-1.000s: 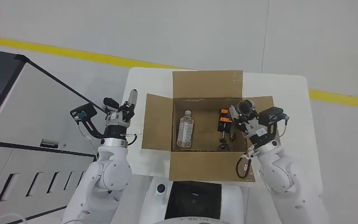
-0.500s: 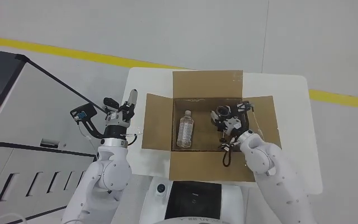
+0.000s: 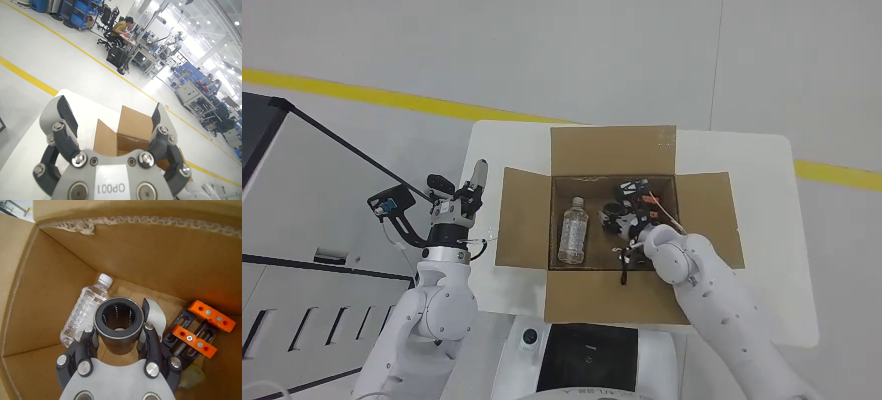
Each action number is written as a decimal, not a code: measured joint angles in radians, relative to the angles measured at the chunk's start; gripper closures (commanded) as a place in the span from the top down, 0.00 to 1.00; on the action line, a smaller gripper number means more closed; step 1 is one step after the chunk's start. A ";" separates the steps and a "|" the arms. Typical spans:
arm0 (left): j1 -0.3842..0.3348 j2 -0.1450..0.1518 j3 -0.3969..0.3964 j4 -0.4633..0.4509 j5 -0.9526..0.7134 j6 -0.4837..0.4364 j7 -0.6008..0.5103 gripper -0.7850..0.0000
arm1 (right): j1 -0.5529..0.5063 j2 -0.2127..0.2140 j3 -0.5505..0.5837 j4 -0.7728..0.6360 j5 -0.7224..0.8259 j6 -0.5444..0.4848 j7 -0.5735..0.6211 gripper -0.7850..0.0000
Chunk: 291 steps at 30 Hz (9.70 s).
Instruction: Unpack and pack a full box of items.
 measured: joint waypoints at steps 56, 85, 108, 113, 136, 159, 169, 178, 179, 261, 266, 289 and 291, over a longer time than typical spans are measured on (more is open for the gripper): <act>0.076 0.002 -0.087 -0.023 -0.076 -0.102 -0.026 1.00 | -0.765 0.077 0.803 -0.415 0.334 -0.167 -0.604 1.00; 0.076 0.002 -0.087 -0.023 -0.076 -0.102 -0.026 1.00 | -0.362 0.129 0.750 0.111 1.104 -0.518 0.358 0.00; 0.076 0.002 -0.087 -0.023 -0.076 -0.102 -0.026 1.00 | -0.400 0.158 0.848 0.287 1.482 -0.656 0.489 0.00; 0.076 0.002 -0.087 -0.023 -0.076 -0.102 -0.026 1.00 | -0.407 0.164 0.857 0.280 1.503 -0.668 0.526 1.00; 0.076 0.002 -0.087 -0.023 -0.076 -0.102 -0.026 1.00 | -0.453 0.211 1.088 0.325 1.322 -0.796 0.290 1.00; 0.076 0.002 -0.087 -0.023 -0.076 -0.102 -0.026 1.00 | -0.450 0.211 1.072 0.331 1.112 -0.847 0.204 1.00; 0.076 0.002 -0.087 -0.023 -0.076 -0.102 -0.026 1.00 | -0.446 0.160 0.957 0.319 0.536 -0.909 -0.271 1.00; 0.076 0.002 -0.087 -0.023 -0.076 -0.102 -0.026 1.00 | -0.480 0.133 0.874 0.262 0.343 -0.916 -0.515 1.00; 0.076 0.002 -0.087 -0.023 -0.076 -0.102 -0.026 1.00 | -0.487 0.134 0.877 0.249 0.376 -0.933 -0.508 1.00; 0.076 0.002 -0.087 -0.023 -0.076 -0.102 -0.026 1.00 | -0.304 0.171 0.406 -0.284 0.727 -0.127 0.080 1.00; 0.076 0.002 -0.087 -0.023 -0.076 -0.102 -0.026 1.00 | -0.284 0.170 0.388 -0.288 0.713 -0.090 0.084 1.00; 0.070 -0.014 -0.246 -0.018 -0.355 0.019 -0.097 1.00 | -0.406 0.187 0.751 -0.270 1.808 -0.561 0.285 1.00; 0.069 -0.013 -0.250 -0.017 -0.350 0.019 -0.097 1.00 | -0.406 0.187 0.752 -0.267 1.781 -0.566 0.285 1.00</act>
